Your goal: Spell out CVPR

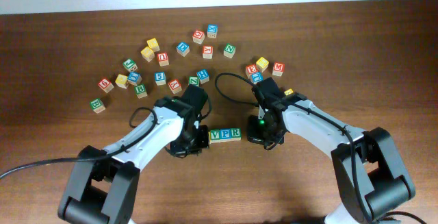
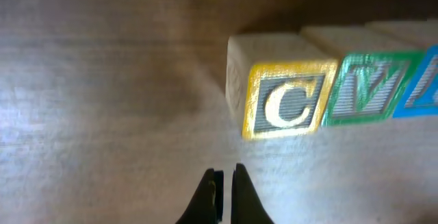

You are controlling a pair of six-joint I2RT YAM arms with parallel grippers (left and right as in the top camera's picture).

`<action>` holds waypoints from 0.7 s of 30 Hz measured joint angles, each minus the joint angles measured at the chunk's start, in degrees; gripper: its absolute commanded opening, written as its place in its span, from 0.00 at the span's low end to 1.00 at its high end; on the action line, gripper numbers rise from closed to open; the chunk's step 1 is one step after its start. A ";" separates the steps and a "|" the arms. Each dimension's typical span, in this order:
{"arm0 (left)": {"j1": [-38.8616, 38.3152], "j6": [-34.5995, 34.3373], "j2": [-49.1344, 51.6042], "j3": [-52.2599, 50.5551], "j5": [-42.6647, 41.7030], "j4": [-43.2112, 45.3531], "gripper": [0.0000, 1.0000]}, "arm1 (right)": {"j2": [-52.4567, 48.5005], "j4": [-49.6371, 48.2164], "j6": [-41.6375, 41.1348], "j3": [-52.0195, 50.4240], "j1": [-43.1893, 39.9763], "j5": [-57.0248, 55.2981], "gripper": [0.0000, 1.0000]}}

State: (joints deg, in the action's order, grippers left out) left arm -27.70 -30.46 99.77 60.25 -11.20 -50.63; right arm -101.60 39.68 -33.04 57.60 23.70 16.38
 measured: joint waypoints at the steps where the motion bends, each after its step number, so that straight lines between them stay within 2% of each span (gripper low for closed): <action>1: 0.02 -0.26 0.00 -0.33 0.02 1.46 0.00 | 0.00 -0.02 -0.04 0.00 0.00 0.00 0.11; 7: 0.02 -0.63 0.09 -1.66 0.02 4.61 0.00 | 0.00 0.00 -0.02 0.00 0.00 0.00 0.12; 10: 0.02 -0.63 0.11 -1.66 0.02 5.29 0.00 | 0.00 0.00 -0.02 0.00 0.00 0.00 0.15; 21: 0.02 -0.63 0.11 -1.66 0.02 6.93 0.00 | 0.00 0.00 -0.17 0.00 0.00 0.00 0.15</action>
State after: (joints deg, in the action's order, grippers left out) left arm -27.68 -31.09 99.88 58.59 -11.18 -43.70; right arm -101.60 39.68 -33.21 57.60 23.70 16.38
